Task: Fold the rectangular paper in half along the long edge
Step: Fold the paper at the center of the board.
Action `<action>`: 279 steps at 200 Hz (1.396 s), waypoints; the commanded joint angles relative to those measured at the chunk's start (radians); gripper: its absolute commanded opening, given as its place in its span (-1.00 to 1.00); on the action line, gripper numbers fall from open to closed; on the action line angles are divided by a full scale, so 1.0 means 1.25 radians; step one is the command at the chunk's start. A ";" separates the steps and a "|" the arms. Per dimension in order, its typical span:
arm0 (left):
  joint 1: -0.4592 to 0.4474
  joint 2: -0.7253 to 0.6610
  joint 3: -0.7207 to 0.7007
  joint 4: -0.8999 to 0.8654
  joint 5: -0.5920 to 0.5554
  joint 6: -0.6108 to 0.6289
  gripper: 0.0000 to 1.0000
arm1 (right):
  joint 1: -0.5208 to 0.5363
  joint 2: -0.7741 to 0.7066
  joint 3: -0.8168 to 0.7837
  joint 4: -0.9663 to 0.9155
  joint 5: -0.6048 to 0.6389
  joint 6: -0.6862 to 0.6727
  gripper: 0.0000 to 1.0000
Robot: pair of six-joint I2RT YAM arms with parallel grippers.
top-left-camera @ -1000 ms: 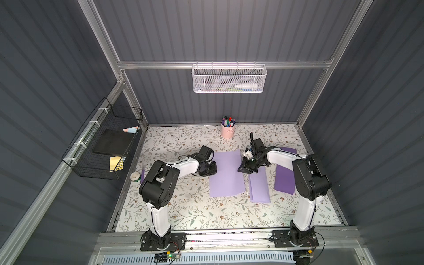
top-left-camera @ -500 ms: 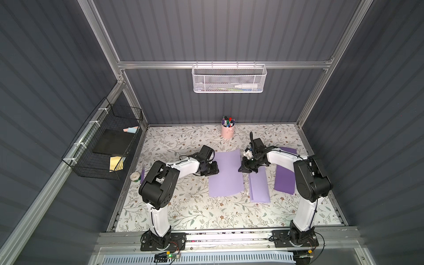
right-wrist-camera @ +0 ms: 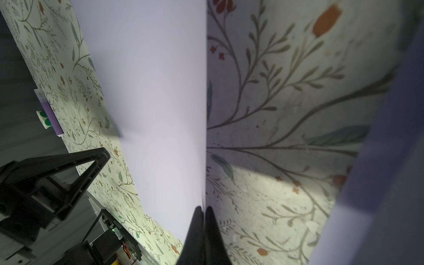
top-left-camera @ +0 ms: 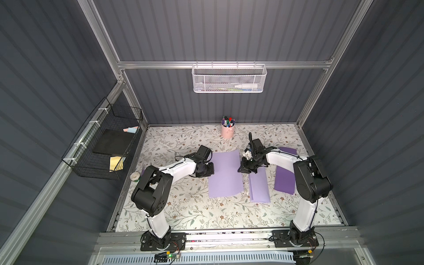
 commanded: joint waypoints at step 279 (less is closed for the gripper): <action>0.003 0.062 -0.048 -0.010 -0.024 0.004 -1.00 | 0.227 0.188 0.346 -0.111 0.084 0.092 -1.00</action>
